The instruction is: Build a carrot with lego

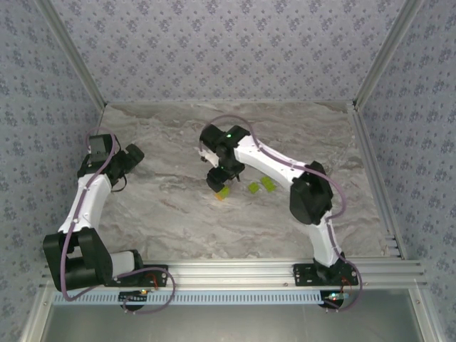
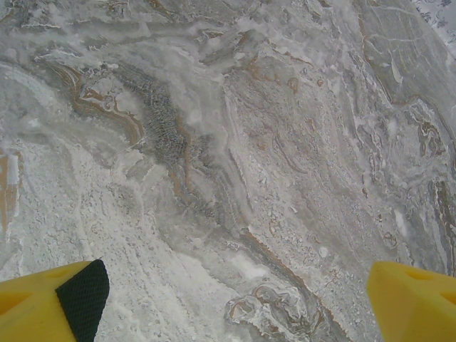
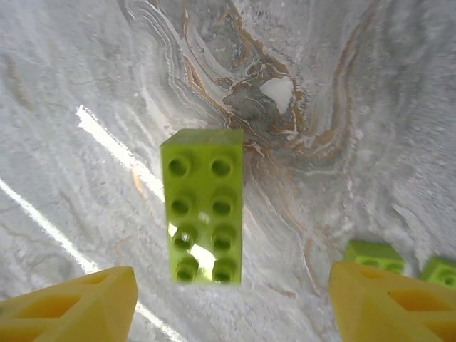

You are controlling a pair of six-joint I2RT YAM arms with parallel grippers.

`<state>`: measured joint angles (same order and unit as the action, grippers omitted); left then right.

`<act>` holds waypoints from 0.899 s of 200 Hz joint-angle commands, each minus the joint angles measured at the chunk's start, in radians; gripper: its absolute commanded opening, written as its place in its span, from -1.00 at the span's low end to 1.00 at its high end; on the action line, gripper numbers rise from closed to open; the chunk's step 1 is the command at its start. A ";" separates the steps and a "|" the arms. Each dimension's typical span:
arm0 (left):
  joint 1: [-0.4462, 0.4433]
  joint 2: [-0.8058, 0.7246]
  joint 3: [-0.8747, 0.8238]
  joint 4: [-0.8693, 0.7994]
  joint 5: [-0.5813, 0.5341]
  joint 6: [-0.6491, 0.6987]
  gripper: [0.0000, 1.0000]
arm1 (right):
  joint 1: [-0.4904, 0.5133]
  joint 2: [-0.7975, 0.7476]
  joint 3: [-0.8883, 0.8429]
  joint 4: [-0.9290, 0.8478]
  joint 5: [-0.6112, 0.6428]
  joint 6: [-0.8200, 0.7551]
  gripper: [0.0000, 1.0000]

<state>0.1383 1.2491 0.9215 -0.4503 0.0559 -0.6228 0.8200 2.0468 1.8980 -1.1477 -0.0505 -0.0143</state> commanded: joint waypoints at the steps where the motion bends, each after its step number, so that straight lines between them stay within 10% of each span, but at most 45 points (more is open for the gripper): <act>1: 0.007 -0.008 0.034 -0.021 0.000 -0.001 0.90 | -0.024 -0.124 -0.064 -0.013 0.003 0.021 0.47; 82: 0.007 -0.008 0.033 -0.018 0.006 -0.003 0.90 | -0.158 -0.241 -0.454 0.196 0.094 -0.003 0.39; 180: 0.006 -0.002 0.036 -0.021 -0.001 -0.001 0.90 | -0.209 -0.106 -0.492 0.320 0.020 -0.025 0.20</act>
<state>0.1383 1.2491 0.9215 -0.4503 0.0559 -0.6228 0.6174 1.8954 1.3987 -0.8482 -0.0040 -0.0246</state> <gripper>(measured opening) 0.948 0.612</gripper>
